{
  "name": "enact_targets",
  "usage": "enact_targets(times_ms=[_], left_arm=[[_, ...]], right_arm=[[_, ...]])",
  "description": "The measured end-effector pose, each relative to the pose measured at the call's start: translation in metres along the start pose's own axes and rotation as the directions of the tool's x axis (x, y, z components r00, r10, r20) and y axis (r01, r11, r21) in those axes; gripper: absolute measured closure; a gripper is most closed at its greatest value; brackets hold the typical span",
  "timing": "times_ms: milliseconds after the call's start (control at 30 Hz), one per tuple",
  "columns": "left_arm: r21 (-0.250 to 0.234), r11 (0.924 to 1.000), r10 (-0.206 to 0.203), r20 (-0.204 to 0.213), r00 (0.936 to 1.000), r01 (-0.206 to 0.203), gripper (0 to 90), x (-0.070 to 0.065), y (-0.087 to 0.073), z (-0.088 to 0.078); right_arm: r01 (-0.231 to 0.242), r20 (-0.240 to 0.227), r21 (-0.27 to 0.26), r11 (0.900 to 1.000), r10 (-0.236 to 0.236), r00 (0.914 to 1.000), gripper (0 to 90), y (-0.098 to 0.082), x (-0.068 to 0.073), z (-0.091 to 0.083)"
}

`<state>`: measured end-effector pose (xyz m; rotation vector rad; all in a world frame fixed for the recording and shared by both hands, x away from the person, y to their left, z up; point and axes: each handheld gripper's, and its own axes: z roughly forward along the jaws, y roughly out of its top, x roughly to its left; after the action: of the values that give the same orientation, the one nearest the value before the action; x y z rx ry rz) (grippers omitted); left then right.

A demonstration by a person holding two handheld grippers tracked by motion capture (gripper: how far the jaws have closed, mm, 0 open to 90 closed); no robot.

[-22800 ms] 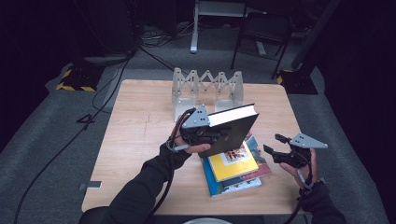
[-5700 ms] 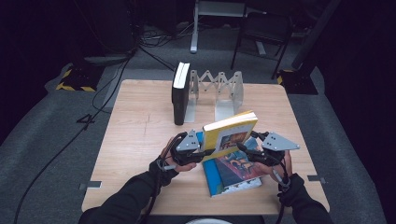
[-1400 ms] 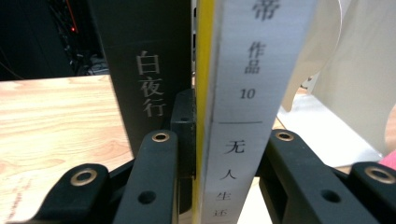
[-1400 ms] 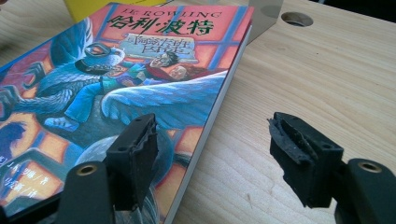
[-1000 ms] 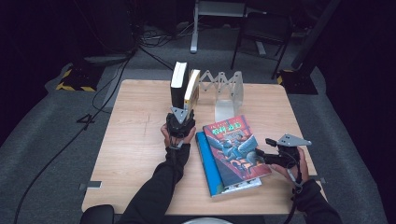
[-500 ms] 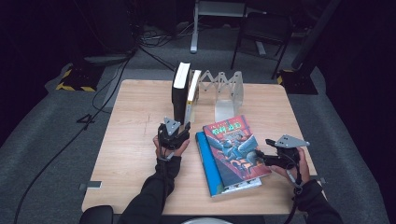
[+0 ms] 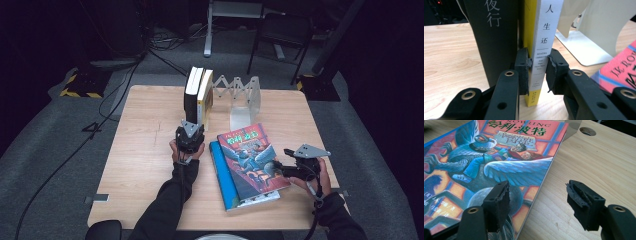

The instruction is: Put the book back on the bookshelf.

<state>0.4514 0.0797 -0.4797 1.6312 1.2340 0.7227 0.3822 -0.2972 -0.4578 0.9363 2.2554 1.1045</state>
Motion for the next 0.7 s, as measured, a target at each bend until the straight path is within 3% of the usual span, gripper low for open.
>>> enact_targets(times_ms=[133,167,267,400,433,500,567,700], left_arm=[[-0.001,1.0,-0.008,0.002,1.0,0.008,72.3,0.001,0.003,0.006],[-0.008,0.9998,-0.017,0.029,0.9994,0.018,71.4,0.003,0.003,0.01],[-0.01,0.9997,-0.024,0.039,0.999,0.024,70.0,0.005,0.004,0.011],[-0.014,0.9999,0.003,0.064,0.998,-0.002,67.8,0.007,0.002,0.007],[-0.015,0.9997,0.02,0.098,0.995,-0.018,63.8,0.008,0.001,0.004],[-0.012,0.9977,0.068,0.128,0.9894,-0.067,56.6,0.012,-0.003,0.0],[0.0,0.9982,0.059,0.165,0.9846,-0.06,51.8,0.02,-0.006,-0.003],[0.008,0.9988,0.045,0.174,0.9838,-0.047,55.3,0.026,-0.011,-0.007]], right_arm=[[-0.009,0.0,0.004,1.0,0.009,1.0,33.9,-0.001,-0.002,0.002],[-0.007,-0.002,0.002,1.0,0.007,1.0,33.9,0.0,-0.002,0.002],[-0.003,0.0,0.004,1.0,0.003,1.0,33.7,0.0,-0.003,0.003],[-0.008,0.003,0.003,1.0,0.008,1.0,33.4,-0.001,-0.004,0.002],[-0.01,0.006,0.002,1.0,0.01,0.9999,33.3,-0.001,-0.004,0.002],[-0.017,0.001,0.004,1.0,0.017,0.9999,33.2,-0.001,-0.005,0.002],[-0.015,0.002,0.007,1.0,0.015,0.9999,32.7,-0.001,-0.006,0.001],[-0.011,0.004,0.007,1.0,0.011,0.9999,32.6,-0.001,-0.006,0.0]])
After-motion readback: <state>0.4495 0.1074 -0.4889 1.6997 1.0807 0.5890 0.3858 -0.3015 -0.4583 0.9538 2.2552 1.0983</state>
